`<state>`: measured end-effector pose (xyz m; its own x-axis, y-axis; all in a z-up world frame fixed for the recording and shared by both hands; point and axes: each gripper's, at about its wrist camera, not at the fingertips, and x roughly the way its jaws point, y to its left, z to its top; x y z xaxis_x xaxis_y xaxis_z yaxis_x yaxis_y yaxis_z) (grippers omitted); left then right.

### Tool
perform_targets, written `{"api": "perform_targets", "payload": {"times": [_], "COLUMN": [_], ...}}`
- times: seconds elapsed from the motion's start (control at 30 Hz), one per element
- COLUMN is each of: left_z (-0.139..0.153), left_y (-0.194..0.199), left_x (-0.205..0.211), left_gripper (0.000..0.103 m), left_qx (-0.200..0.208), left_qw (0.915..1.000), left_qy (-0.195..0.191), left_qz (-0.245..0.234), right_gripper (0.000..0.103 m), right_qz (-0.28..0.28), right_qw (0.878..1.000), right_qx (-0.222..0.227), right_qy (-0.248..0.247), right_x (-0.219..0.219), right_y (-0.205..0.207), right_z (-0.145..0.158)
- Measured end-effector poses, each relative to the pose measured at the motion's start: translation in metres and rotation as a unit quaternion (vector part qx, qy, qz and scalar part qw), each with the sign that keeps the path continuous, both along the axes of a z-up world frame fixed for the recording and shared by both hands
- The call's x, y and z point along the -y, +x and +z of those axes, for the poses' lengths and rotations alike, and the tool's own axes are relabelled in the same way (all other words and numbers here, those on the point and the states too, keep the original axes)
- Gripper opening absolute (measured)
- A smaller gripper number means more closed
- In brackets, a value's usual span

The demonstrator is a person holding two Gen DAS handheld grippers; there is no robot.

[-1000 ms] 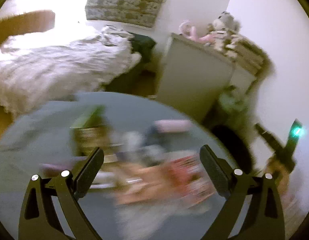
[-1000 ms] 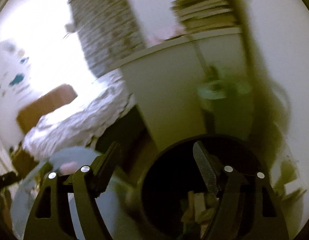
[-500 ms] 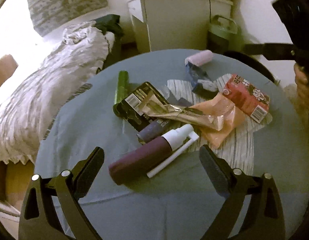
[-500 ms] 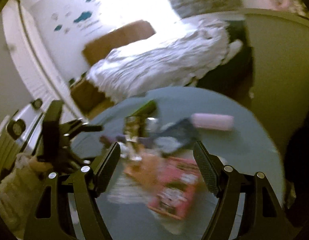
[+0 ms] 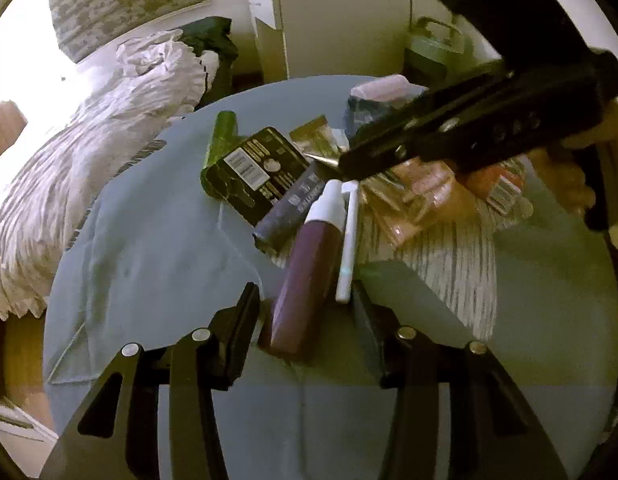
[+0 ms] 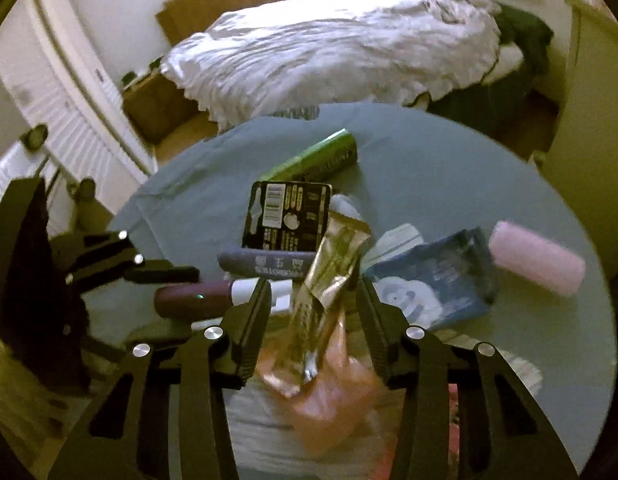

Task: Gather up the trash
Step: 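Grasp the purple spray bottle with the left tool while the right grasps the gold wrapper strip, then carry the bottle and wrapper over the black bin and open both tools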

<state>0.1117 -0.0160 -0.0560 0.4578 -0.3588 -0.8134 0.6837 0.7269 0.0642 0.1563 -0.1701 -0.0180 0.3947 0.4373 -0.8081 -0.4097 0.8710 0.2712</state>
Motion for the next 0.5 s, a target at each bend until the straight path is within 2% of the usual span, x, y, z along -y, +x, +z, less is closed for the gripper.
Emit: {"api": "perform_targets", "payload": {"times": [0.13,0.17,0.2,0.27,0.33,0.43,0.5], "left_z": [-0.001,-0.001,0.000,0.000,0.002,0.009,0.017], "left_y": [0.007,0.007,0.007,0.008,0.004,-0.003,-0.011], "left_x": [0.013,0.014,0.015,0.014,0.011,0.002,-0.009], "left_gripper": [0.046,0.044,0.037,0.033,0.025,0.024,0.024], "left_qx": [-0.003,-0.002,-0.004,-0.005,-0.005,-0.006,-0.008], "left_qw": [1.0000,1.0000,0.9999,0.9997,0.9994,0.9974,0.9937], "left_qy": [-0.003,-0.006,-0.011,-0.019,-0.031,-0.063,-0.098], "left_qz": [0.001,0.002,0.003,0.011,0.013,0.034,0.054], "right_gripper": [0.027,0.018,0.015,0.009,0.008,0.007,0.007], "right_qz": [0.000,-0.001,-0.005,-0.016,-0.025,-0.039,-0.049], "right_qw": [1.000,1.000,1.000,1.000,0.999,0.994,0.990], "right_qx": [-0.006,-0.007,-0.009,-0.006,-0.005,0.006,0.022], "right_qy": [-0.021,-0.016,-0.012,0.007,0.035,0.098,0.129], "right_x": [-0.010,-0.010,-0.009,-0.003,0.006,0.029,0.046], "right_y": [0.008,0.010,0.011,0.011,0.011,0.003,-0.008], "right_z": [-0.010,-0.011,-0.011,-0.008,-0.005,0.008,0.019]}}
